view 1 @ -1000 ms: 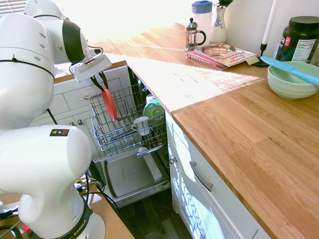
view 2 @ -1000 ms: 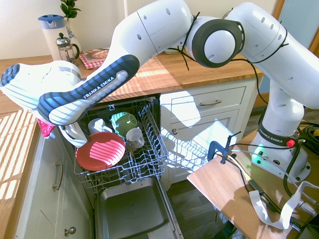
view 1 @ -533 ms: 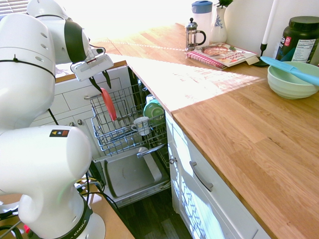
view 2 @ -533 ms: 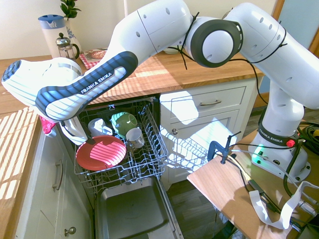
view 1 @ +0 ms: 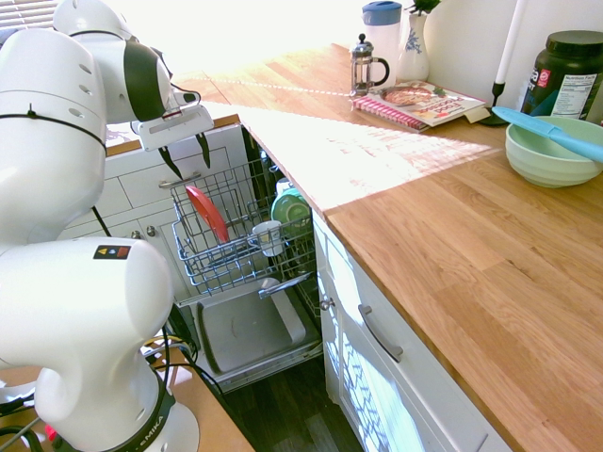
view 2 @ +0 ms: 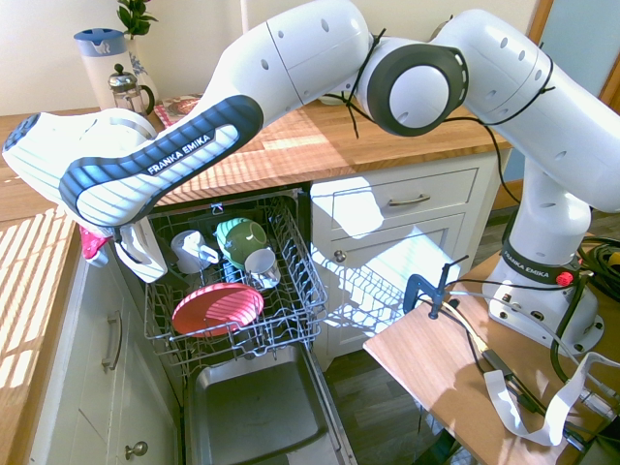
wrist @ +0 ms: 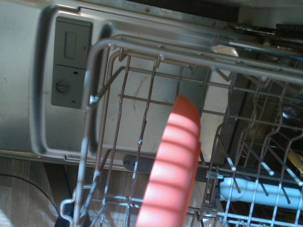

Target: Put the plate in the dishwasher

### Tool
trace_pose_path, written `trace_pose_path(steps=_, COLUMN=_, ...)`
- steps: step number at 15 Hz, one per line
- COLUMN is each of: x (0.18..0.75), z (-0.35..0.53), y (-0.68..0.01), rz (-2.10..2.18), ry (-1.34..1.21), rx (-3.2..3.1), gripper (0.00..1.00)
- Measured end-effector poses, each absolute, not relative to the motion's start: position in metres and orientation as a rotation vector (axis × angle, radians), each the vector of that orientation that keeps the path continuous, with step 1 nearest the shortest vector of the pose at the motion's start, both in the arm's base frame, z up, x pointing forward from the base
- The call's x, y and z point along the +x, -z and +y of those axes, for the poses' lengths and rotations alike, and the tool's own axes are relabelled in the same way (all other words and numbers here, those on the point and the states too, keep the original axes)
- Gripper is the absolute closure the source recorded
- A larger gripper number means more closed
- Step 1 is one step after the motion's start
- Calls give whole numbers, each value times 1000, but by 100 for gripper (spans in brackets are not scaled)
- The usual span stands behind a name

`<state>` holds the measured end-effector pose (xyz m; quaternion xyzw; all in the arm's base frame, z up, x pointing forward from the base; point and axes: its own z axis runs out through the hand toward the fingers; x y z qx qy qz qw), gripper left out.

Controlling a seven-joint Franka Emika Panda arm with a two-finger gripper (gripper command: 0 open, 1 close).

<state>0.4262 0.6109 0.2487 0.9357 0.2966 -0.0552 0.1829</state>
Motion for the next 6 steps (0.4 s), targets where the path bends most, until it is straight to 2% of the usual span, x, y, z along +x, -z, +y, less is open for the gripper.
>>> trace_pose_path(steps=4, x=440, z=609, y=-270, rz=801, ry=165, rx=2698, gripper=0)
trace_pose_path(steps=6, x=466, z=599, y=-309, rz=769, ry=142, rx=2772, gripper=0)
